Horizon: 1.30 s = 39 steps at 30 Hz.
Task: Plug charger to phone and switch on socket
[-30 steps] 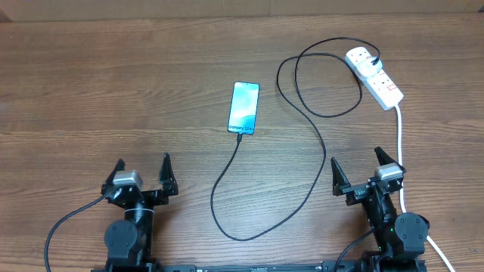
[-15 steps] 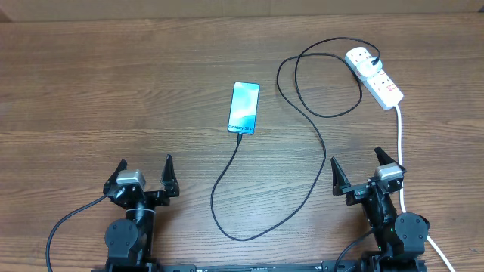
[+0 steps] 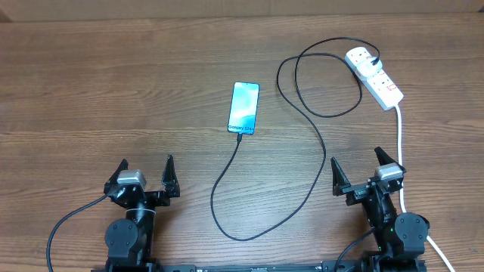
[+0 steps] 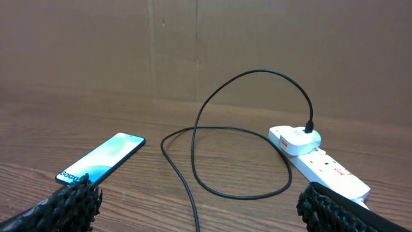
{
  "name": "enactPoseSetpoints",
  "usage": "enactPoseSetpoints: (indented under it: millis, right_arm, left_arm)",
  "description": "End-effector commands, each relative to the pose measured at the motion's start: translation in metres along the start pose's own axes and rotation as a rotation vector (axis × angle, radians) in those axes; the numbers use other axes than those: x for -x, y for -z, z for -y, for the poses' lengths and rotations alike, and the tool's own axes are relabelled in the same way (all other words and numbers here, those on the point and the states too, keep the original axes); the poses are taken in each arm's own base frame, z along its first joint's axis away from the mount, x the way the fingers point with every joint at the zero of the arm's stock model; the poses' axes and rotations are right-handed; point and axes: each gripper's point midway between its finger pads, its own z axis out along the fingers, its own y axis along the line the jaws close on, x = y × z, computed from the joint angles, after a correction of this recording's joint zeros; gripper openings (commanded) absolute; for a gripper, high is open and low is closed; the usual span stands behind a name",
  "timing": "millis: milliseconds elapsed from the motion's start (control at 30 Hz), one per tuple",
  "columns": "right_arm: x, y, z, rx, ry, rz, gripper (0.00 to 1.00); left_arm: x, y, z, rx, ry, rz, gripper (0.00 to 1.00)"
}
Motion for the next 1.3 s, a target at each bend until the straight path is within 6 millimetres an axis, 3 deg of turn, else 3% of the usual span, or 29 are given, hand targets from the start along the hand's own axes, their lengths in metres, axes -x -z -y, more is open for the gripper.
enactPoseSetpoints:
  millis: [0, 733, 933, 1267]
  right_arm:
    - [0.0, 0.0, -0.001, 0.002, 0.004, 0.009, 1.0]
    - [-0.001, 0.0, 0.005, -0.032, 0.001, 0.004, 1.0]
    - [-0.003, 0.001, 0.018, -0.109, -0.192, 0.006, 1.0]
    - [-0.004, 0.001, 0.021, -0.127, -0.206, 0.007, 1.0]
  left_arm:
    - [0.001, 0.0, 0.0, -0.005, -0.018, 0.008, 1.0]
    - [0.001, 0.0, 0.0, -0.005, -0.018, 0.008, 1.0]
    - [0.001, 0.0, 0.0, -0.005, -0.018, 0.008, 1.0]
    - [0.001, 0.0, 0.0, -0.005, -0.018, 0.008, 1.0]
